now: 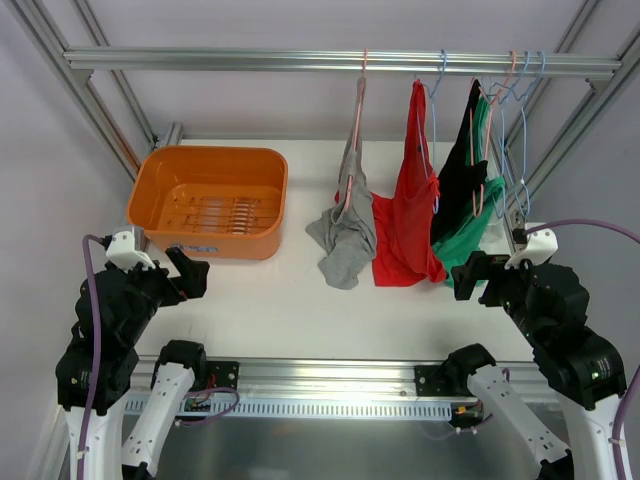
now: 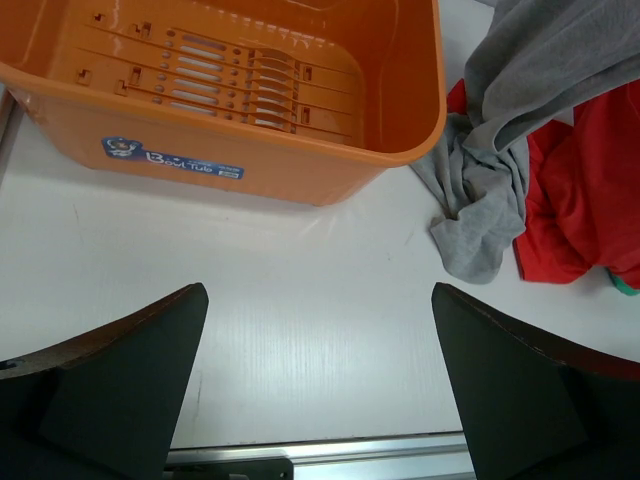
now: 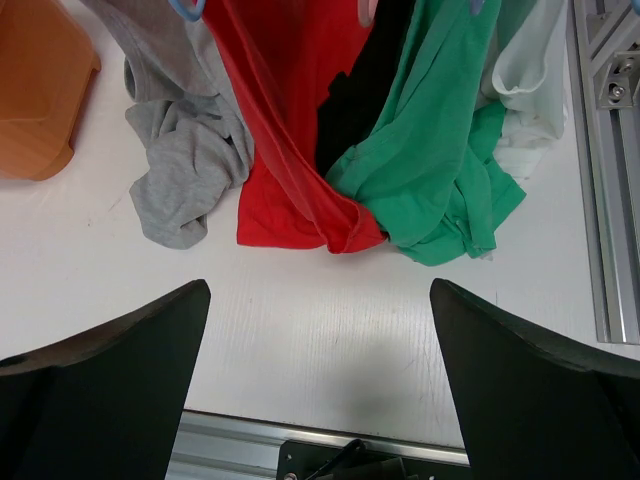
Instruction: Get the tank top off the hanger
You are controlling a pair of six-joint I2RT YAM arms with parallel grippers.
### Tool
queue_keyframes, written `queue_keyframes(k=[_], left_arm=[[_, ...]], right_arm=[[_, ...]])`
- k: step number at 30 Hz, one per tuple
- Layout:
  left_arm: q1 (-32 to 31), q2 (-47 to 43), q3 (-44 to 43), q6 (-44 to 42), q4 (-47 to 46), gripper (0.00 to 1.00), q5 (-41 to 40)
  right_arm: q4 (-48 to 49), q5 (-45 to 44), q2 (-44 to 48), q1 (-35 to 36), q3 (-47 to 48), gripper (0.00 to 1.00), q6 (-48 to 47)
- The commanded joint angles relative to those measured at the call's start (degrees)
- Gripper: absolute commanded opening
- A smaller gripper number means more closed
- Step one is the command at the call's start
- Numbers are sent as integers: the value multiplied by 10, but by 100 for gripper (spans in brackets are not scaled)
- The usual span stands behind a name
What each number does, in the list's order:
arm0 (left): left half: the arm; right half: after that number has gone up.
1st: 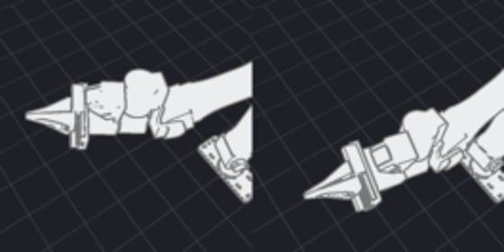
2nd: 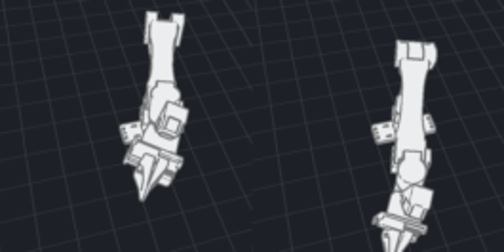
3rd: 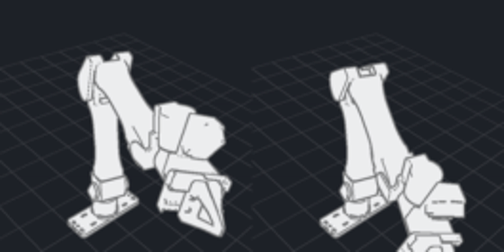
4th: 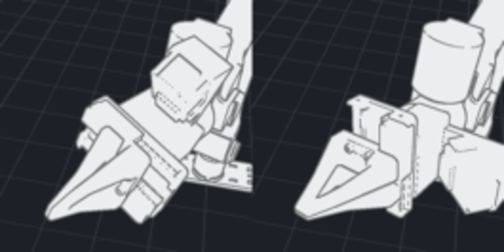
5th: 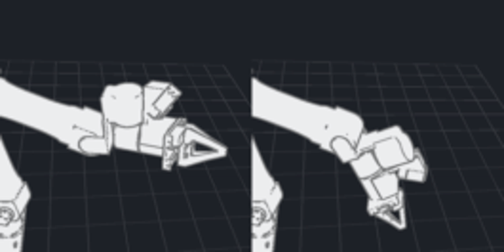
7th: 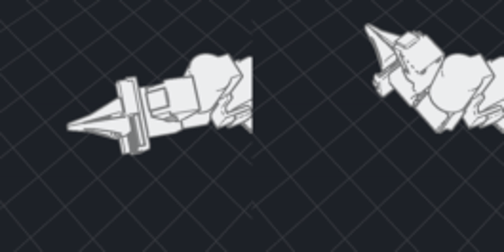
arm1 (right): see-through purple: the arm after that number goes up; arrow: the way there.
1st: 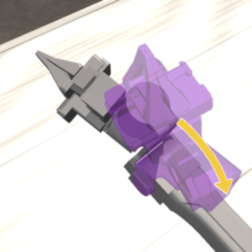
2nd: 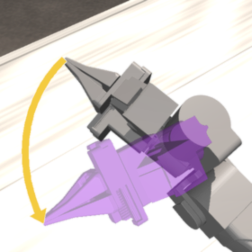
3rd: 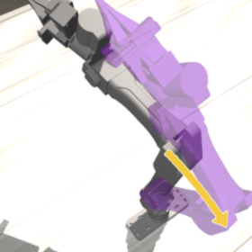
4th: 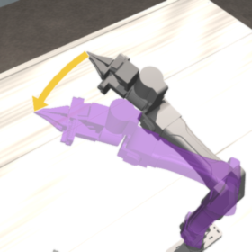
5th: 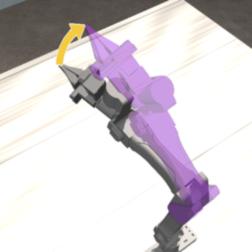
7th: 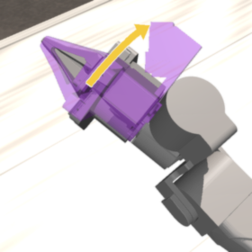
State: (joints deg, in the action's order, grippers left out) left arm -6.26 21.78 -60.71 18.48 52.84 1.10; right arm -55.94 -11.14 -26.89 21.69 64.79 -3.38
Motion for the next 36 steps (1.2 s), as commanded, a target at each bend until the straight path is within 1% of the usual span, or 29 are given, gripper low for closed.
queue_keyframes(k=[1, 6, 9, 10, 13, 14, 15, 16, 17, 18, 20, 21, 22, 24, 25, 26, 28, 29, 30, 31, 32, 33, 36], left_arm=[[4, 5, 5, -9, -17, 99, 14], [5, 2, 4, -10, -17, 99, 15], [4, 1, 4, -9, -18, 99, 15], [5, 0, 6, -9, -18, 99, 15], [5, 1, 8, -6, -19, 99, 19], [5, 1, 9, -5, -19, 99, 20], [5, 0, 10, -4, -20, 98, 23], [5, 0, 10, -2, -20, 99, 26], [5, -1, 11, 0, -20, 99, 28], [4, -5, 11, 2, -22, 99, 30], [5, -8, 15, 3, -23, 99, 29], [5, -9, 17, 3, -23, 99, 28], [5, -10, 19, 3, -23, 99, 28], [5, -10, 25, 3, -23, 99, 29], [5, -10, 27, 4, -24, 99, 31], [5, -9, 30, 6, -24, 99, 32], [5, -8, 45, 6, -28, 99, 33], [5, -8, 52, 5, -29, 99, 30], [4, -7, 60, 8, -31, 98, 26], [4, -8, 61, 10, -31, 99, 22], [4, -9, 60, 8, -33, 99, 37], [4, -14, 61, 8, -34, 99, 37], [4, -18, 61, 6, -33, 99, 37]], right_arm=[[21, -3, 2, 4, 3, 100, 6], [27, 10, 15, 3, 8, 99, 7], [37, 33, 19, 4, 11, 99, 14], [45, 46, 18, 4, 14, 100, 16], [86, 144, -3, 3, 38, 100, 32], [95, 200, -15, 4, 52, 99, 49], [114, 224, -47, 3, 68, 99, 66], [126, 268, -65, 4, 101, 100, 75], [138, 283, -82, 4, 115, 99, 84], [163, 295, -121, 4, 127, 99, 92], [180, 308, -164, 4, 161, 99, 106], [190, 311, -188, 5, 175, 94, 111], [196, 315, -232, 8, 189, 91, 113], [205, 284, -271, 41, 237, 88, 113], [204, 260, -312, 55, 256, 88, 105], [203, 210, -336, 79, 299, 87, 88], [191, 144, -383, 93, 342, 83, 79], [186, 71, -433, 99, 365, 81, 75], [175, 42, -458, 104, 408, 77, 68], [171, 18, -482, 106, 429, 75, 65], [168, -23, -529, 115, 449, 75, 59], [159, -38, -552, 120, 492, 75, 49], [149, -52, -635, 125, 566, 72, 47]])
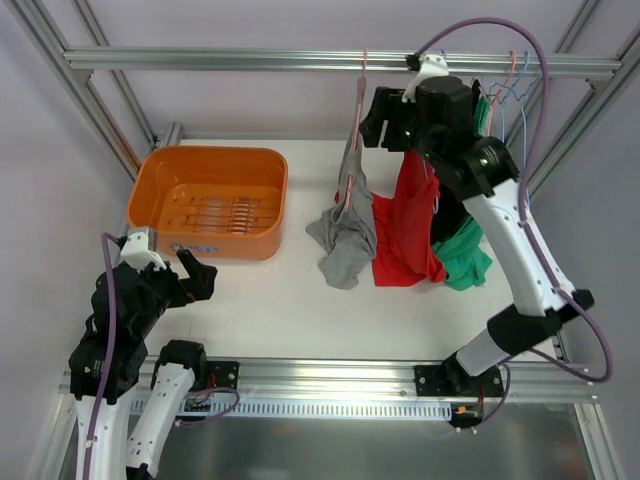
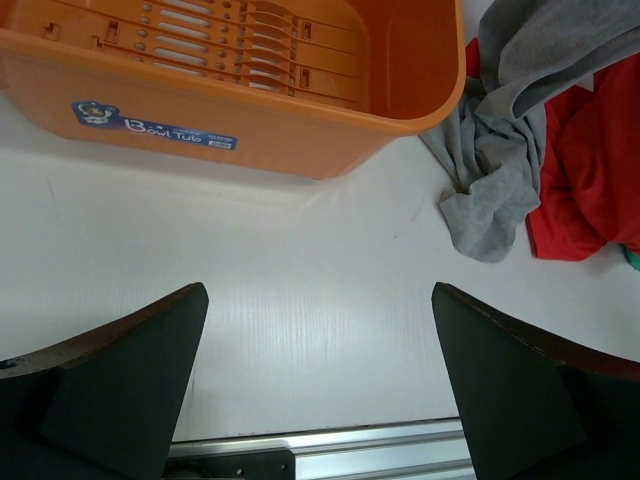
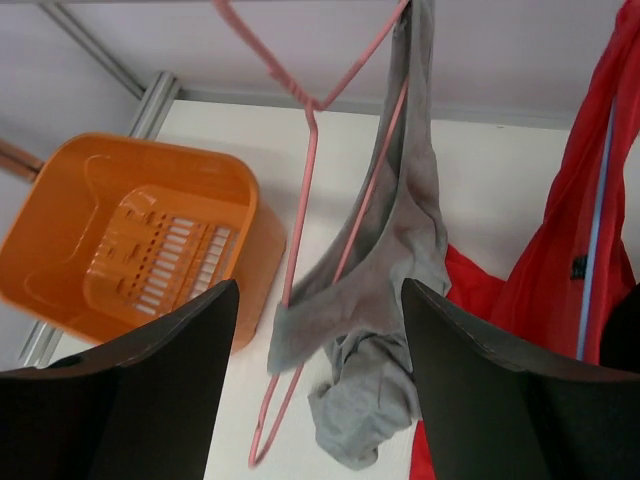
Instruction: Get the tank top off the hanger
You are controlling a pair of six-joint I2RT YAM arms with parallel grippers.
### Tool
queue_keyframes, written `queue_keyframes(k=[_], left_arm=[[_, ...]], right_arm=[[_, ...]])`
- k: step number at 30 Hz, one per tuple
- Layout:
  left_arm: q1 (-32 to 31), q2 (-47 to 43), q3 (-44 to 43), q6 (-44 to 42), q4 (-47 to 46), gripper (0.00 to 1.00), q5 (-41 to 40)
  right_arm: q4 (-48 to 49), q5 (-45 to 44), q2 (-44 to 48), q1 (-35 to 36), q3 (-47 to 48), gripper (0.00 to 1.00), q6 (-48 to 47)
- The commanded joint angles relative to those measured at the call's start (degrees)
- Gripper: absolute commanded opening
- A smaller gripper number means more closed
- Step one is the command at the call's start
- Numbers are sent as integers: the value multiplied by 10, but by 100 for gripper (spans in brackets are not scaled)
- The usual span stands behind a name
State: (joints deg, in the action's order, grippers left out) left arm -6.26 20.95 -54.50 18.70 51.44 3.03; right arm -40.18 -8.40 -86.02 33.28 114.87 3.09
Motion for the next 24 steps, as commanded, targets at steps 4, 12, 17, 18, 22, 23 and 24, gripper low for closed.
queue_keyframes(k=[4, 12, 17, 18, 22, 23, 24], left_arm=[[4, -13, 0, 3, -19, 99, 22], [4, -21, -1, 1, -19, 99, 25], [4, -18, -1, -1, -20, 99, 36], [4, -13, 0, -2, -23, 99, 42], [4, 20, -21, -2, -47, 99, 99], [4, 29, -44, -3, -63, 99, 135], [4, 50, -57, -2, -71, 99, 152]], right_arm=[[-24, -55, -126, 16, 130, 69, -9], [-19, -142, -180, 42, 149, 19, -9], [-2, -154, -151, 55, 138, 0, -5], [3, -150, -143, 56, 135, 0, -5], [15, -118, -100, 57, 123, 0, -2], [19, -115, -79, 57, 116, 0, -3], [21, -109, -67, 57, 98, 0, -3]])
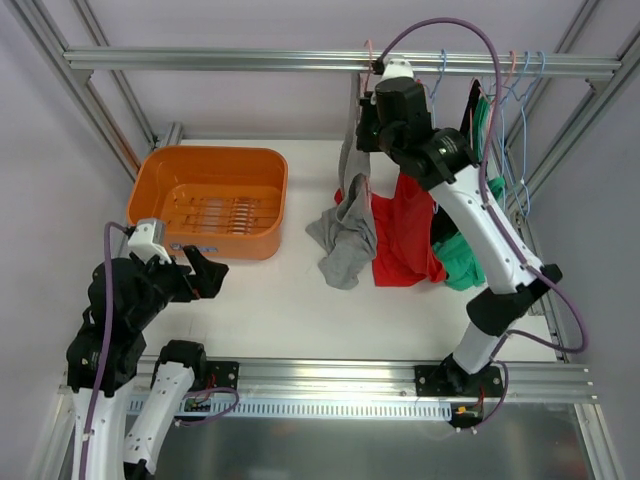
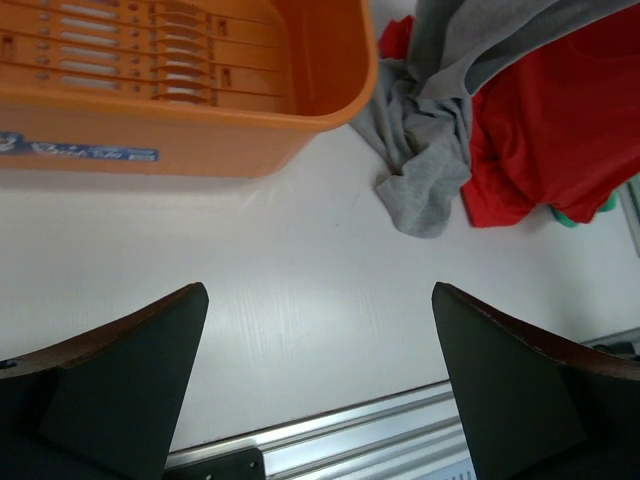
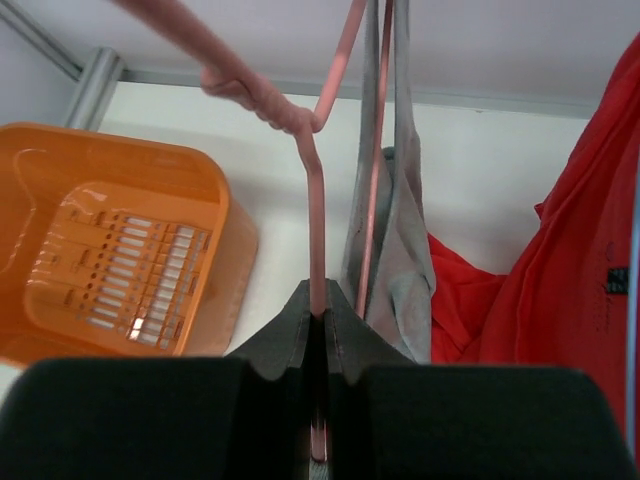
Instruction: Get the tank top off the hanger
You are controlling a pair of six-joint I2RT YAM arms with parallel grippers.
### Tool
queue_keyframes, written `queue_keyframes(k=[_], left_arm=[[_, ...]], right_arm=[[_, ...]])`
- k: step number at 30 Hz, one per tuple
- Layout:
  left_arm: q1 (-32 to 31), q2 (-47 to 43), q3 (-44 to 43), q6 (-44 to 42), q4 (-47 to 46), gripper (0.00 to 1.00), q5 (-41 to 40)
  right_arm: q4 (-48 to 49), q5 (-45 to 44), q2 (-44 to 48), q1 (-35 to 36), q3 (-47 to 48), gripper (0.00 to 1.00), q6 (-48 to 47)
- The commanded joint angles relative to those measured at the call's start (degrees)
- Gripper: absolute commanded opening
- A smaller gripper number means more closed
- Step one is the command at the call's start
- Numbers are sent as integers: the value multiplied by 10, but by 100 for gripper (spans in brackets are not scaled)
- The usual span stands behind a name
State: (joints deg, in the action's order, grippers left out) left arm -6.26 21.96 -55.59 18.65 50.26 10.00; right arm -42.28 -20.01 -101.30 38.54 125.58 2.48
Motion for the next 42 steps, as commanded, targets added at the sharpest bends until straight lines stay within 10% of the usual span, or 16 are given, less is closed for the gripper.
queue_keyframes(k=[1, 11, 21, 33, 38, 42], left_arm=[[4, 52, -58, 4, -68, 99, 101], [-25, 229, -194, 41, -202, 99, 249], [-352, 455, -353, -42, -256, 99, -7], [-481, 628, -410, -71, -386, 79, 35], [-487, 660, -433, -71, -418, 55, 27], [-488, 674, -439, -70, -426, 17, 20]], right_arm=[[44, 20, 98, 3, -23, 0, 4], [81, 127, 317, 3, -303, 0, 6], [21, 292, 613, 3, -535, 0, 65], [-94, 323, 682, 4, -468, 0, 46], [-94, 344, 683, 3, -464, 0, 45], [-95, 353, 684, 4, -460, 0, 42]])
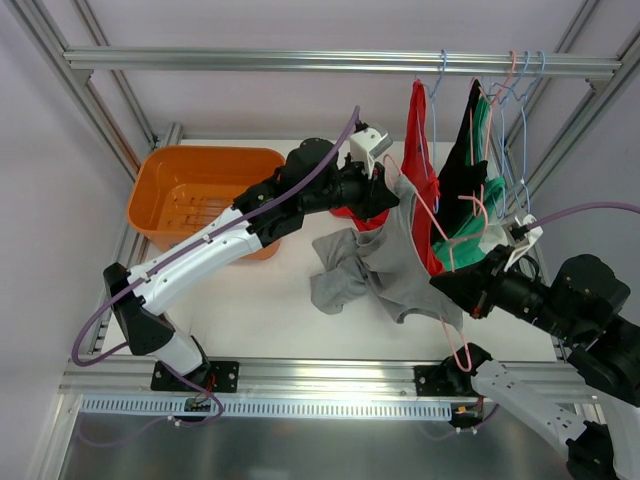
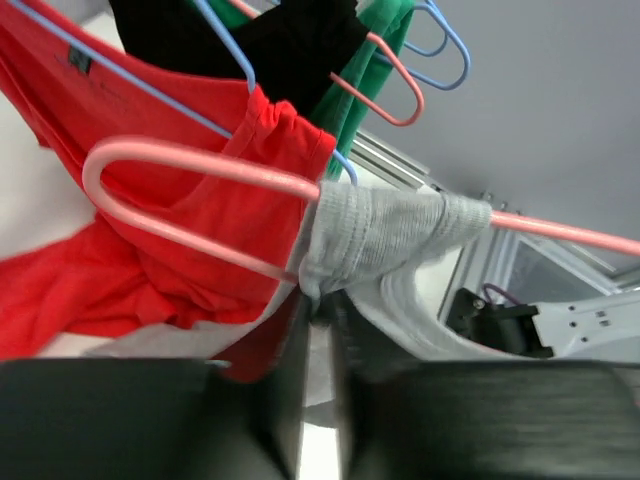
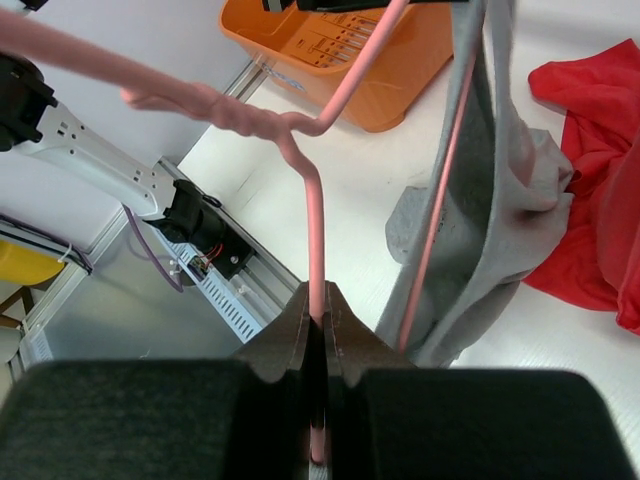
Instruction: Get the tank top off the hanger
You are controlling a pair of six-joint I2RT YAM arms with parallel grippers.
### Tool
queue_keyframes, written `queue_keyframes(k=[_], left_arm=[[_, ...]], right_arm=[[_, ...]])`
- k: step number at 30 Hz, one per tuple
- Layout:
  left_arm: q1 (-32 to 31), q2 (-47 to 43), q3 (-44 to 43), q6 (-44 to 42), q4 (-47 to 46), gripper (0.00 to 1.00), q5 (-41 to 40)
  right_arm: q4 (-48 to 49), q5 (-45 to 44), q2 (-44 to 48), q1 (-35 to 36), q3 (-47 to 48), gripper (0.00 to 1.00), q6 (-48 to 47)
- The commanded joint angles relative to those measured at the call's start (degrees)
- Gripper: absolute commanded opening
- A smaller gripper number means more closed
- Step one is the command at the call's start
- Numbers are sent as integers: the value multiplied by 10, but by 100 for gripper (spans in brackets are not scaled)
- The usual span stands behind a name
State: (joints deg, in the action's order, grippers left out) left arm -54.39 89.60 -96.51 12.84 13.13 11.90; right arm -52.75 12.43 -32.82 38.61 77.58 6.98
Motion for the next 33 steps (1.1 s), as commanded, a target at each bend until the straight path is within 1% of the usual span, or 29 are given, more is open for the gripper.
queue_keyframes(k=[1, 2, 5, 7, 9, 12, 13, 15, 16, 17, 18, 20, 22, 23, 25, 26, 27, 29, 30, 31, 33], left_arm=[[-6, -1, -29, -10, -55, 8, 0], [-6, -2, -28, -9, -55, 1, -3], [-6, -15, -11, -4, -55, 0, -34], [-6, -33, 9, 0, -57, 0, -75], [-6, -48, 21, 2, -61, 0, -107], [-6, -70, 44, 14, -60, 0, -196], [-6, -78, 62, 24, -60, 0, -255], [-6, -106, 85, 39, -58, 0, -328], [-6, -114, 96, 55, -57, 0, -363], [-5, -123, 116, 62, -57, 0, -418], [-5, -139, 124, 66, -57, 0, -436], [-5, -157, 136, 77, -51, 0, -479], [-5, -167, 144, 84, -49, 0, -490], [-5, -176, 149, 89, -43, 0, -493], [-5, -186, 156, 108, -36, 0, -487], [-5, -196, 158, 114, -28, 0, -483], [-5, -205, 162, 119, -27, 0, -459], [-5, -231, 176, 118, -27, 0, -409], [-5, -241, 184, 117, -28, 0, -321], [-5, -250, 204, 116, -29, 0, -263], [-7, -275, 230, 105, -50, 0, -116]], right_arm=[[10, 23, -1, 2, 20, 0, -4], [8, 19, 0, 3, 20, 0, -6], [-8, -14, 0, 3, 16, 0, -21], [-16, -29, -3, 2, 11, 0, -28], [-17, -23, -3, 3, 4, 0, -29], [-23, -14, 0, 3, -5, 0, -41], [-30, -11, 8, 2, -8, 0, -47], [-33, -2, 22, 3, -23, 0, -65], [-33, 18, 31, 3, -30, 0, -69], [-32, 31, 50, 2, -37, 0, -85], [-32, 43, 59, 3, -48, 0, -94], [-31, 93, 80, 2, -52, 0, -101], [-19, 137, 95, 3, -53, 0, -109], [-1, 178, 111, 3, -55, 0, -110], [5, 223, 122, 2, -46, 0, -127], [4, 232, 126, 3, -42, 0, -133], [3, 237, 130, 3, -38, 0, -140], [28, 199, 135, 3, -29, 0, -144], [56, 171, 146, 2, -35, 0, -133], [132, 127, 151, 3, -58, 0, -113], [235, 114, 162, 2, -96, 0, -98]])
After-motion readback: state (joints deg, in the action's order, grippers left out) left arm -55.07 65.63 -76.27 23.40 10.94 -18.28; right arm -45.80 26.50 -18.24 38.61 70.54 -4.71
